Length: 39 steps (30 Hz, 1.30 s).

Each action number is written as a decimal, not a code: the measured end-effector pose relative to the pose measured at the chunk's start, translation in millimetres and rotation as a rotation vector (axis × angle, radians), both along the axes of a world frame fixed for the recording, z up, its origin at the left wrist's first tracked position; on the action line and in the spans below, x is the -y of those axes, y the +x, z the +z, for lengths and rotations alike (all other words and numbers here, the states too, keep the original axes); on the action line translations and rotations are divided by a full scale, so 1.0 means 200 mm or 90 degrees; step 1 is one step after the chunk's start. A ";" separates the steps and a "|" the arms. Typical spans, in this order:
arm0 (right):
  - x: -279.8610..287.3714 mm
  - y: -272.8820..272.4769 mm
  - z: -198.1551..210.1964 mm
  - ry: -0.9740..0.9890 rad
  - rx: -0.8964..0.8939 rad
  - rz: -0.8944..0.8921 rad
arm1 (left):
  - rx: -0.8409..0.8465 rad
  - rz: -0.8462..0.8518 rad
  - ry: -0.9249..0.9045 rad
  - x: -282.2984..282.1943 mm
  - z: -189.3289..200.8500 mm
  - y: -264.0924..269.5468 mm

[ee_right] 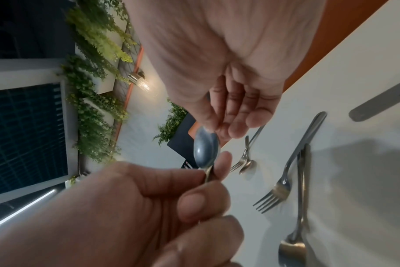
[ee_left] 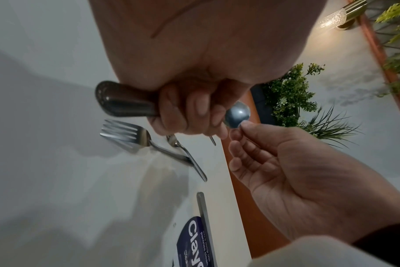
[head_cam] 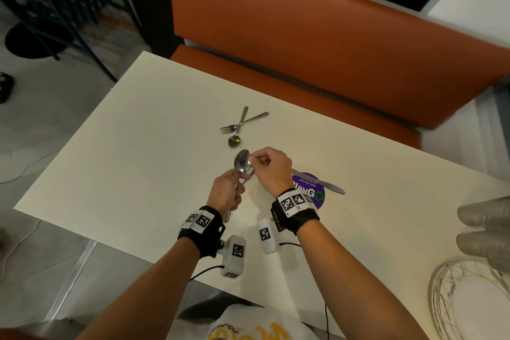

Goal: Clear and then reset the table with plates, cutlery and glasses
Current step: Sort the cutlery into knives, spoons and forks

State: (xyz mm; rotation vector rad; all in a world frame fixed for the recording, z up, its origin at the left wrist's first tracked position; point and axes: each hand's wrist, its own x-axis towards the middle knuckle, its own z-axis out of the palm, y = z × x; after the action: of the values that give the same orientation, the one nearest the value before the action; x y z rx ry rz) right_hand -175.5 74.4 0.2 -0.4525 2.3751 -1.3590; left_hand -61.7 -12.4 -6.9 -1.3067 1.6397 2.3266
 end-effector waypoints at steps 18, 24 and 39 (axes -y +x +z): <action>0.45 -0.51 -0.35 0.309 -0.195 0.326 | 0.071 0.085 -0.006 0.31 -0.18 0.05; 0.43 -0.46 -0.41 0.301 -0.260 0.360 | 0.084 0.101 -0.003 0.34 -0.22 0.07; 0.33 -0.32 -0.45 0.315 -0.313 0.366 | 0.077 0.116 0.009 0.32 -0.22 0.12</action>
State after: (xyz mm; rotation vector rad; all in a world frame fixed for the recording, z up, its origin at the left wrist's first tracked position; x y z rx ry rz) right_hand -239.2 9.0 -89.3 -1.2990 2.5219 -0.4143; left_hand -37.6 -76.8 -50.6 -1.6227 1.5247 2.2947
